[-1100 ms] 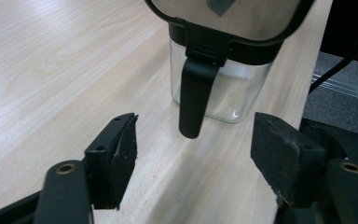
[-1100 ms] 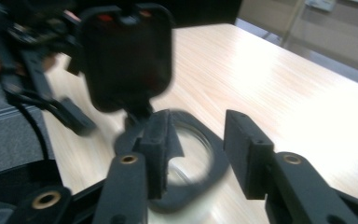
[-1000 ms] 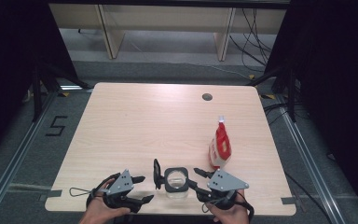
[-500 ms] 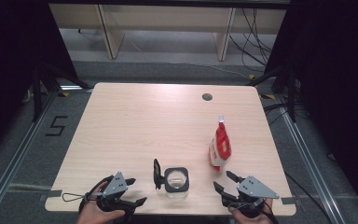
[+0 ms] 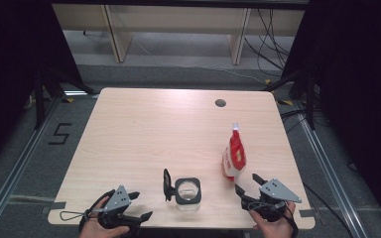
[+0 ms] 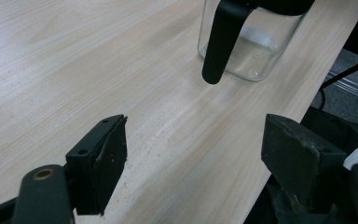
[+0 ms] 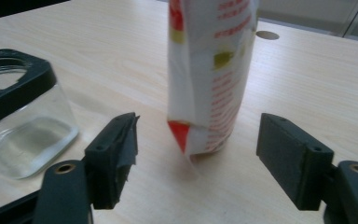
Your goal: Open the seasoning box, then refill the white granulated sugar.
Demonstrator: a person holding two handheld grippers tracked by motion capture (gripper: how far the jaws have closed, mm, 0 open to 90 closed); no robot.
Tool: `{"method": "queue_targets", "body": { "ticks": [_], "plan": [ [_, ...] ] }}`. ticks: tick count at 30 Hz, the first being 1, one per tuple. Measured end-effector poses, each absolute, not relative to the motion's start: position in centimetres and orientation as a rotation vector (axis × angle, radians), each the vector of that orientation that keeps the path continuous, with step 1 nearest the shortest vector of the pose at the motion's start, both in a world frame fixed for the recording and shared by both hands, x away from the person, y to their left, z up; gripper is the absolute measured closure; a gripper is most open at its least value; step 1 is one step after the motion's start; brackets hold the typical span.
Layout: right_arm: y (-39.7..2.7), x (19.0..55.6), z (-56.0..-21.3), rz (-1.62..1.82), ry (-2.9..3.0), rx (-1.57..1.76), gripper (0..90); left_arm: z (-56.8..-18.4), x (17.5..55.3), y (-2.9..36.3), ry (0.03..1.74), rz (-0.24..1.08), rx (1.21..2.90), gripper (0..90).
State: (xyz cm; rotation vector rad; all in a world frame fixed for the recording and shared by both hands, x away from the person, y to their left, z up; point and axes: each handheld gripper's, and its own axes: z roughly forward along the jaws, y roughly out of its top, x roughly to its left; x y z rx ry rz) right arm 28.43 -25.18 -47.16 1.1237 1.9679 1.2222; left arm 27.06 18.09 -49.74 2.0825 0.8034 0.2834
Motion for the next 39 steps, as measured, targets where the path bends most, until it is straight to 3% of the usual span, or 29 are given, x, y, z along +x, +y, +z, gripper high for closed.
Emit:
{"method": "queue_targets", "body": {
  "ticks": [5, 13, 22, 34, 39],
  "plan": [
    [-24.9, 29.3, -47.8, 1.219, 1.993, 1.13, 27.0, -50.2, 27.2, 18.2, 0.77, 0.29, 2.12, 21.9],
    [-24.2, 30.6, -47.9, 1.259, 1.997, 1.104, 15.9, -50.5, 27.0, 17.9, 0.8, 0.283, 2.104, 21.9],
    [-23.7, 31.7, -48.2, 1.276, 1.976, 1.108, 15.6, -50.6, 27.1, 17.7, 0.772, 0.296, 2.11, 22.0],
    [-22.8, 33.5, -48.2, 1.293, 1.925, 1.097, 20.2, -50.5, 26.9, 17.6, 0.804, 0.292, 2.069, 22.4],
    [-22.9, 34.1, -48.0, 1.278, 1.905, 1.099, 32.7, -50.5, 27.0, 17.6, 0.748, 0.317, 2.111, 22.4]
  ]
}}
